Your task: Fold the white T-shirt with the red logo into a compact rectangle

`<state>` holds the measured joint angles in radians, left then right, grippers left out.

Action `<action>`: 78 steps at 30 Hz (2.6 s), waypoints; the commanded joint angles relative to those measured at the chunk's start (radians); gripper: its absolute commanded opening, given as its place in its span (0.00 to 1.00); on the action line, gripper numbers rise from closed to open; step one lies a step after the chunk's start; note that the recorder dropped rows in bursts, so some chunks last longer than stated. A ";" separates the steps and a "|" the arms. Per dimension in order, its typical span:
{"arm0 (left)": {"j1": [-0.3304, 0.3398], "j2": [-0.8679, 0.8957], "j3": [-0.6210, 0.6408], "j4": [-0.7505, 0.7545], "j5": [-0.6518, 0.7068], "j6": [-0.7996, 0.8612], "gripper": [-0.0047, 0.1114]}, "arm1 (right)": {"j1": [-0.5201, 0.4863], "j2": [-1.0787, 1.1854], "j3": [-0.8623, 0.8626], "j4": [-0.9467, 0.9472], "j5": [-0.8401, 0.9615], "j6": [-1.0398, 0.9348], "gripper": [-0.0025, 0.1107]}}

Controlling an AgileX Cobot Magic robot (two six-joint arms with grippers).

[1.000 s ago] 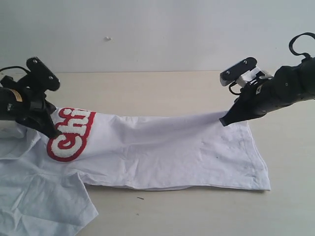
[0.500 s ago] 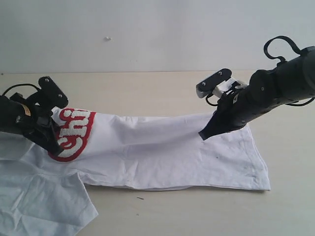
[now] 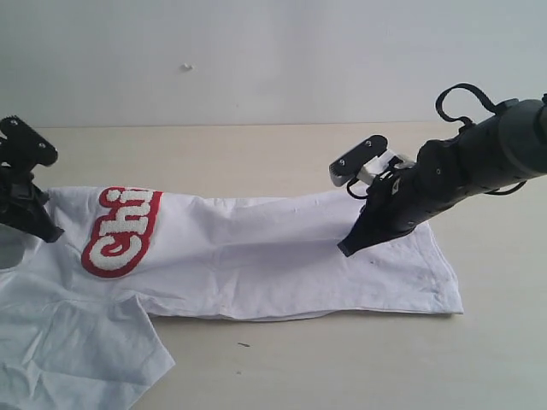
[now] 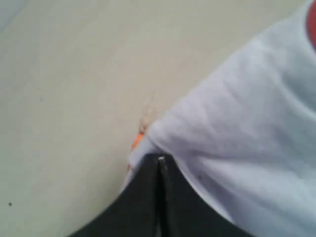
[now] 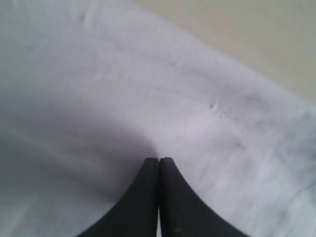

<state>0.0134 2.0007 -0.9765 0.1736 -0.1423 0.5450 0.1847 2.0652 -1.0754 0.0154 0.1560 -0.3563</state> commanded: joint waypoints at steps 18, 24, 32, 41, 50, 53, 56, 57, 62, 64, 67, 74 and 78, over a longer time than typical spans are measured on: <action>0.043 0.004 -0.084 -0.089 -0.206 0.112 0.04 | -0.032 0.034 0.008 -0.077 -0.005 0.021 0.02; -0.070 -0.069 -0.084 -0.081 -0.006 -0.007 0.04 | -0.032 0.034 0.008 -0.077 -0.038 0.021 0.02; -0.166 -0.041 -0.084 -0.081 0.420 -0.053 0.04 | -0.032 0.034 0.008 -0.065 -0.052 0.054 0.02; -0.066 -0.020 -0.084 -0.059 0.334 -0.055 0.04 | -0.032 0.034 0.008 -0.015 -0.019 0.054 0.02; 0.086 0.043 -0.084 -0.059 0.210 -0.055 0.04 | -0.032 0.034 0.008 -0.026 -0.034 0.050 0.02; 0.086 0.090 -0.084 -0.059 0.125 -0.055 0.04 | -0.032 0.032 0.008 -0.026 -0.036 0.050 0.02; 0.084 0.113 -0.084 -0.077 0.026 -0.067 0.04 | -0.032 0.009 0.008 -0.026 -0.044 0.054 0.02; 0.084 0.115 -0.084 -0.081 0.011 -0.076 0.04 | -0.032 -0.002 0.008 -0.026 -0.052 0.056 0.02; 0.084 0.112 -0.084 -0.081 0.001 -0.078 0.04 | -0.040 -0.051 0.008 -0.022 -0.110 0.073 0.02; 0.084 0.097 -0.084 -0.081 0.005 -0.075 0.04 | -0.052 -0.054 0.008 -0.022 -0.124 0.073 0.02; 0.084 0.063 -0.084 -0.081 0.005 -0.075 0.04 | -0.081 -0.044 0.008 -0.022 -0.128 0.073 0.02; 0.077 -0.070 -0.084 -0.081 0.103 -0.086 0.04 | -0.133 0.004 0.008 -0.022 -0.156 0.097 0.02; 0.062 -0.129 -0.084 -0.081 0.284 -0.106 0.04 | -0.141 0.023 0.008 -0.022 -0.248 0.095 0.02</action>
<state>0.0909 1.9104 -1.0582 0.1043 0.0113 0.4597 0.0526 2.0804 -1.0696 0.0000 -0.0139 -0.2665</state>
